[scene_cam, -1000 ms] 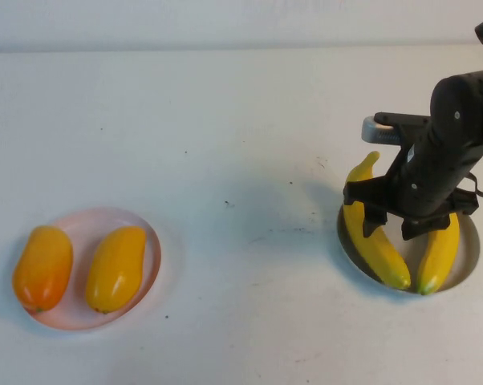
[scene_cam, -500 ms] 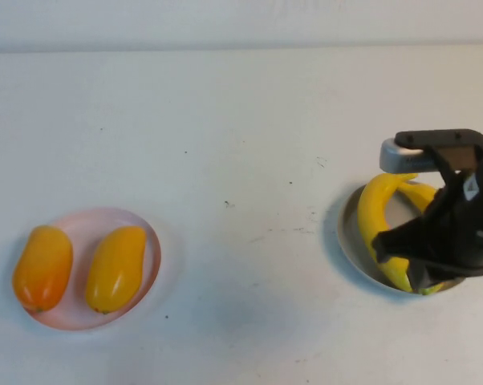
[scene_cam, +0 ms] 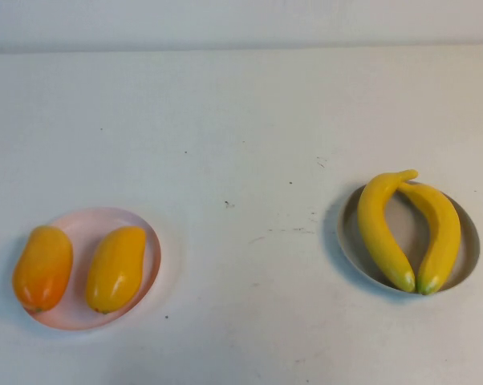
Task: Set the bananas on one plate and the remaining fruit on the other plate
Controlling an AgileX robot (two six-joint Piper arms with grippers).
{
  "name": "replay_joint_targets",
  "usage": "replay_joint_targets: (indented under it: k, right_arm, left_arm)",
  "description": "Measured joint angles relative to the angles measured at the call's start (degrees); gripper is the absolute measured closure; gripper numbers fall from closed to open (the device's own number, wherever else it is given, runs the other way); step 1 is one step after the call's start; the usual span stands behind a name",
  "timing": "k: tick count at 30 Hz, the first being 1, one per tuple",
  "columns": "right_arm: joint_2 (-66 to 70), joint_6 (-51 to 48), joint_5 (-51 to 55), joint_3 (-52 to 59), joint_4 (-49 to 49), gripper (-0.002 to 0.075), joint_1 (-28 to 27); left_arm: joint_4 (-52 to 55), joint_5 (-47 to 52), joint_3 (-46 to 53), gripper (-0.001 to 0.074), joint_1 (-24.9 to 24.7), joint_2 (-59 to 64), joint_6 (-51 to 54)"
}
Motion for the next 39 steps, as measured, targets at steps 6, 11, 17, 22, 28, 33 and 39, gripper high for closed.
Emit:
replay_joint_targets:
  k: [6, 11, 17, 22, 28, 33, 39]
  right_arm:
    - [-3.73, -2.8, -0.45, 0.37, -2.03, 0.0741, 0.0]
    - [-6.52, -4.29, -11.54, 7.1, -3.88, 0.0741, -0.94]
    - [-20.92, -11.09, -39.41, 27.77, -2.58, 0.0741, -11.07]
    - [-37.74, -12.06, -54.76, 44.25, 1.51, 0.0741, -19.93]
    - [-49.65, -12.06, -57.96, 53.38, 6.82, 0.0741, -24.86]
    - [-54.13, -12.06, -57.47, 54.97, 7.07, 0.0741, -25.27]
    - [-54.51, -12.06, -56.04, 56.58, 7.43, 0.0741, -25.27]
  left_arm:
    - [0.0, 0.0, 0.0, 0.0733, 0.0, 0.0, 0.0]
    - [0.0, 0.0, 0.0, 0.0733, 0.0, 0.0, 0.0]
    - [0.0, 0.0, 0.0, 0.0733, 0.0, 0.0, 0.0]
    - [0.0, 0.0, 0.0, 0.0733, 0.0, 0.0, 0.0]
    - [0.0, 0.0, 0.0, 0.0733, 0.0, 0.0, 0.0]
    - [0.0, 0.0, 0.0, 0.0733, 0.0, 0.0, 0.0]
    - [0.0, 0.0, 0.0, 0.0733, 0.0, -0.09, 0.0]
